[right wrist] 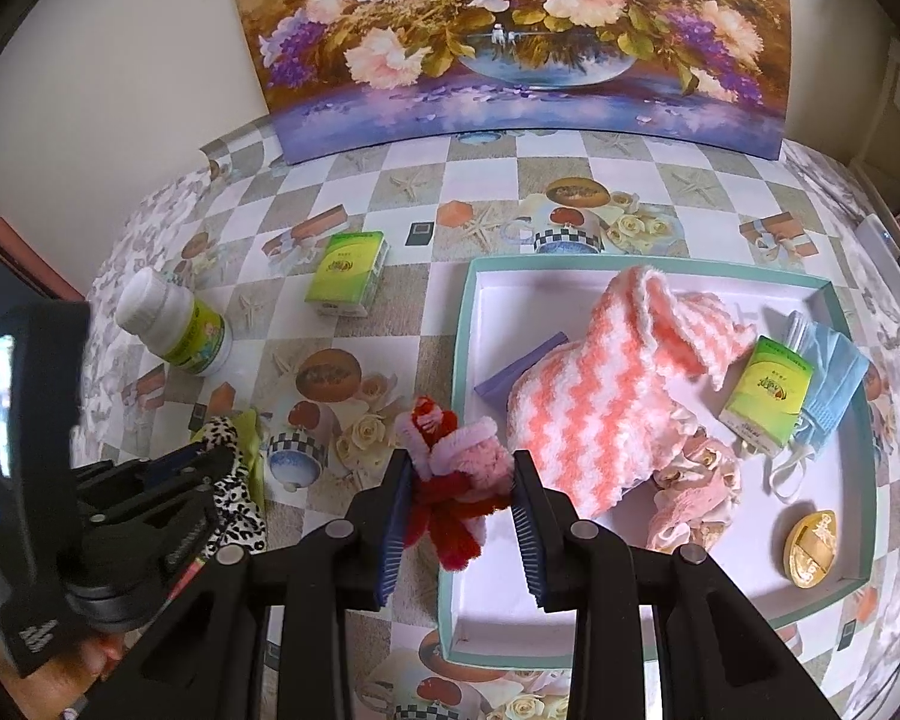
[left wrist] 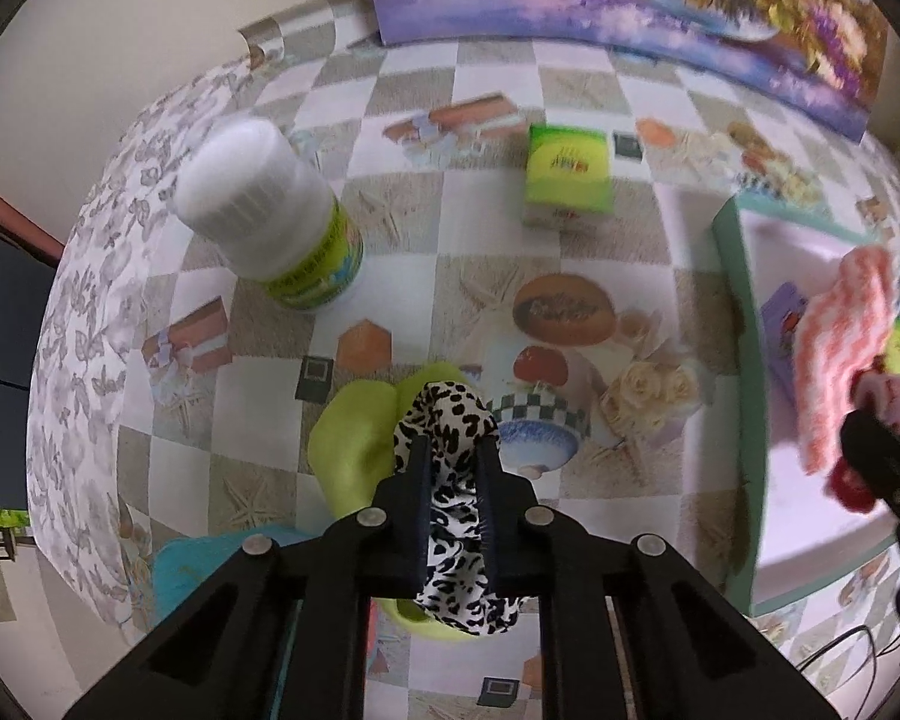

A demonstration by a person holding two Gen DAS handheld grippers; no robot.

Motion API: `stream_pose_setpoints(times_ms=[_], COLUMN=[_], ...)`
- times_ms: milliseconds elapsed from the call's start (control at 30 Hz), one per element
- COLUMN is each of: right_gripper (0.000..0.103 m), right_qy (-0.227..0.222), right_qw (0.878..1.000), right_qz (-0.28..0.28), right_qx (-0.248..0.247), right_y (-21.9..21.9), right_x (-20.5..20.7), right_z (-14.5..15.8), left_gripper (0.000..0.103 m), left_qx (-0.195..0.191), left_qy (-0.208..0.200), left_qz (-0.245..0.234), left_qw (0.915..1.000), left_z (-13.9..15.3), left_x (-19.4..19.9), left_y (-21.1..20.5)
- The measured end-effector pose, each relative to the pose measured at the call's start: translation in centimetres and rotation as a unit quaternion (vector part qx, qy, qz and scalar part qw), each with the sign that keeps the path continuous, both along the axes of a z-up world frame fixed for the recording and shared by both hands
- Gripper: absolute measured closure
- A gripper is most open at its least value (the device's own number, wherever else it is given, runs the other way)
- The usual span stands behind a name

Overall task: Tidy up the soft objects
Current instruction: 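Grasp the red plush toy with the right gripper while the left grasps the leopard scrunchie, then carry the scrunchie with the left gripper into the tray while the right drops the plush toy there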

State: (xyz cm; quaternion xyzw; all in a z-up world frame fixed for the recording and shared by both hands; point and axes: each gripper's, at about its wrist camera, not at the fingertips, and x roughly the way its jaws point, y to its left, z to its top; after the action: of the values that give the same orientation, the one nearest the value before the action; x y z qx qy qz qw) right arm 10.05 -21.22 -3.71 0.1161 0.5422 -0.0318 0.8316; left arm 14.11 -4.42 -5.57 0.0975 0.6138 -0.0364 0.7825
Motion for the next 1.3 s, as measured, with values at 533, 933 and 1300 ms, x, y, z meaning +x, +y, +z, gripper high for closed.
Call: stream_pose_setpoints(times_ms=[533,933,1300], right_gripper=[0.069,0.069,0.068], right_qy=[-0.038,0.006,0.083], right_qw=[0.996,0.979,0.972], right_qz=[-0.083,-0.201,-0.222], right_qx=[-0.017,-0.018,-0.004], right_y=[-5.6,-14.6,-16.4], right_x=[-1.7,-4.6,-5.0], right_z=[2.9,0.9,-3.4], left_gripper=[0.089,0.089,0.087], left_qx=[-0.095,-0.109,-0.096], left_qy=[-0.109,-0.050,0.023], left_qz=[-0.027,-0.098,-0.100], left_qw=[0.9892,0.9880,0.9901], left_z=[9.0,5.1,-0.2], left_x=[-2.4,-4.8,-5.0], left_y=[-5.2,-14.8,-16.6])
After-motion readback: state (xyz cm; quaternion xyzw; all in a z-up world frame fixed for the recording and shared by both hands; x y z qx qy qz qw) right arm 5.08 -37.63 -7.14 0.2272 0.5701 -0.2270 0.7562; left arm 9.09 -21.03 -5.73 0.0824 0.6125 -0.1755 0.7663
